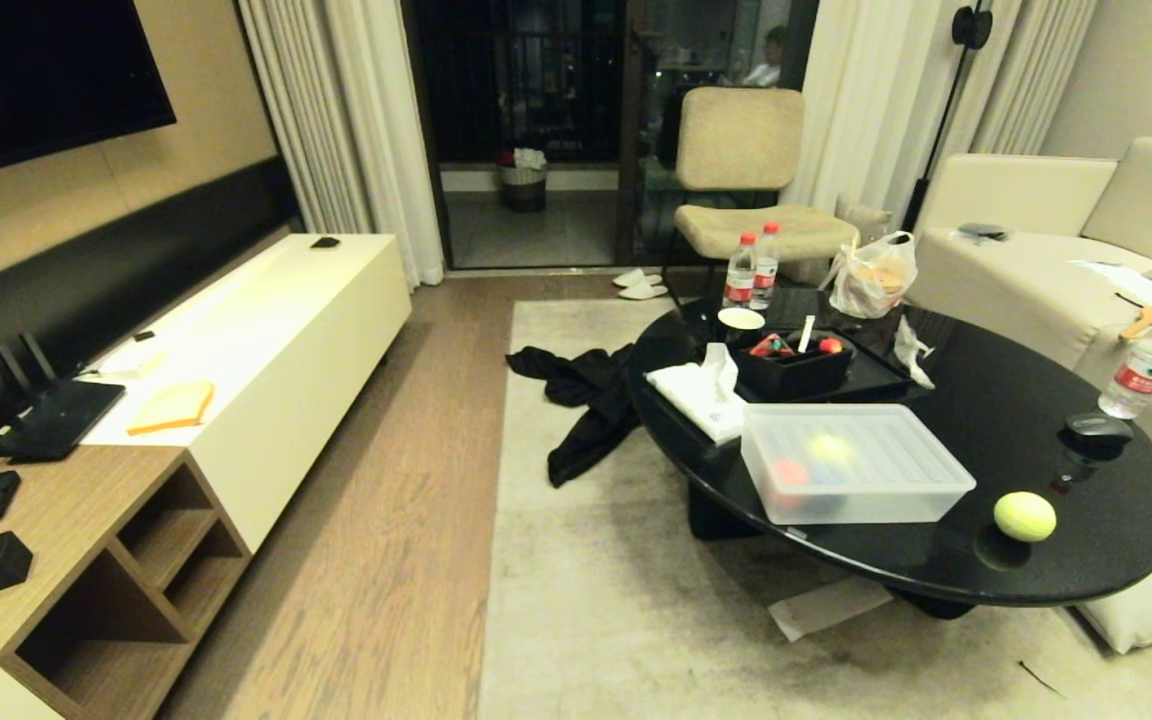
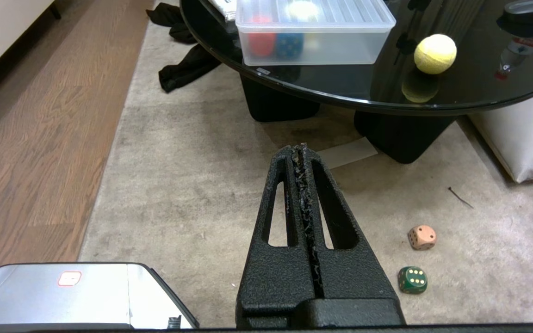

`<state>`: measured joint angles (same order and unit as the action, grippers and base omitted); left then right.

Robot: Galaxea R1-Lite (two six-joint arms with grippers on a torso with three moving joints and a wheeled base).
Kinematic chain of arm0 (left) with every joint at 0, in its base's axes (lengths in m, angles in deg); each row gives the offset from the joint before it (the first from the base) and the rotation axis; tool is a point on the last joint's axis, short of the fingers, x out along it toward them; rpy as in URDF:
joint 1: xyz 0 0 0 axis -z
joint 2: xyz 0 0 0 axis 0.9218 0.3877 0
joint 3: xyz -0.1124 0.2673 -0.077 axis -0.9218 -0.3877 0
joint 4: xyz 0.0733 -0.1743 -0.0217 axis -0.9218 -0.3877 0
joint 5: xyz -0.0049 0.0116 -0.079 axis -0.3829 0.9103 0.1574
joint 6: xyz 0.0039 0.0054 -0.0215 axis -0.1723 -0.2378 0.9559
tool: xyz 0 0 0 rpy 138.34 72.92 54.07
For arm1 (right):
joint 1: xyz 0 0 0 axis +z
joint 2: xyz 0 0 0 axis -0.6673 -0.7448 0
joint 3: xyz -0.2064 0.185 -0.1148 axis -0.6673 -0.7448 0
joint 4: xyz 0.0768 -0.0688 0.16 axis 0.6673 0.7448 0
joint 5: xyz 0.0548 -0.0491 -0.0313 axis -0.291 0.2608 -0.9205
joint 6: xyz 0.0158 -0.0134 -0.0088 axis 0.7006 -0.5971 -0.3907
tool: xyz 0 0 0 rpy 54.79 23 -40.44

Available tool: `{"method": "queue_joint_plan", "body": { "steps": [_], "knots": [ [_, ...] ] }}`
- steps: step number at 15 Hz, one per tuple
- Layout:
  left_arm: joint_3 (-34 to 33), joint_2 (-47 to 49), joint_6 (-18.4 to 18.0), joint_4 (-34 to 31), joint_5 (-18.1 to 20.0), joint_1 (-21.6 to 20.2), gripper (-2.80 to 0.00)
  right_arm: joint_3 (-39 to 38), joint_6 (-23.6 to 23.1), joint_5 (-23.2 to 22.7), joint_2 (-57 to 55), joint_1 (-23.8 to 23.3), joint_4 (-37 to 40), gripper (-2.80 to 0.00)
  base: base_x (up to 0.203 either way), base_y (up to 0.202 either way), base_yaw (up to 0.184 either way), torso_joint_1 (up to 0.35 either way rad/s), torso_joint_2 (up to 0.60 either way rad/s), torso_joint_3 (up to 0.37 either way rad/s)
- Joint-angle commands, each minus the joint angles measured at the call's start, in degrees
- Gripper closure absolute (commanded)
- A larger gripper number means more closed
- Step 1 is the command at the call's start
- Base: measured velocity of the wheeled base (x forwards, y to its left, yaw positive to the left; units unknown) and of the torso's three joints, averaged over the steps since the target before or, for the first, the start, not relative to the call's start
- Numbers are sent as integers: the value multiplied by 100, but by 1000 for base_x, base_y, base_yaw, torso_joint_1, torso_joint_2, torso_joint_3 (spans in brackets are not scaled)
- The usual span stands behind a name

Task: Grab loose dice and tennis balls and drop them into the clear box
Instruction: Open the lid

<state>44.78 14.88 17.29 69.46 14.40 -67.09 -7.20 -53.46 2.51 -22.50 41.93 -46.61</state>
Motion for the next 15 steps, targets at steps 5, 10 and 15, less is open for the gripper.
{"method": "queue_joint_plan", "body": {
  "steps": [5,10,15],
  "knots": [
    [-18,0,3,5,-4,-1,0,0,2,2,-9,1,6,0,0,0,0,0,0,0],
    [-18,0,3,5,-4,-1,0,0,2,2,-9,1,6,0,0,0,0,0,0,0],
    [-18,0,3,5,-4,-1,0,0,2,2,-9,1,11,0,105,0,11,2,0,3]
  ]
}}
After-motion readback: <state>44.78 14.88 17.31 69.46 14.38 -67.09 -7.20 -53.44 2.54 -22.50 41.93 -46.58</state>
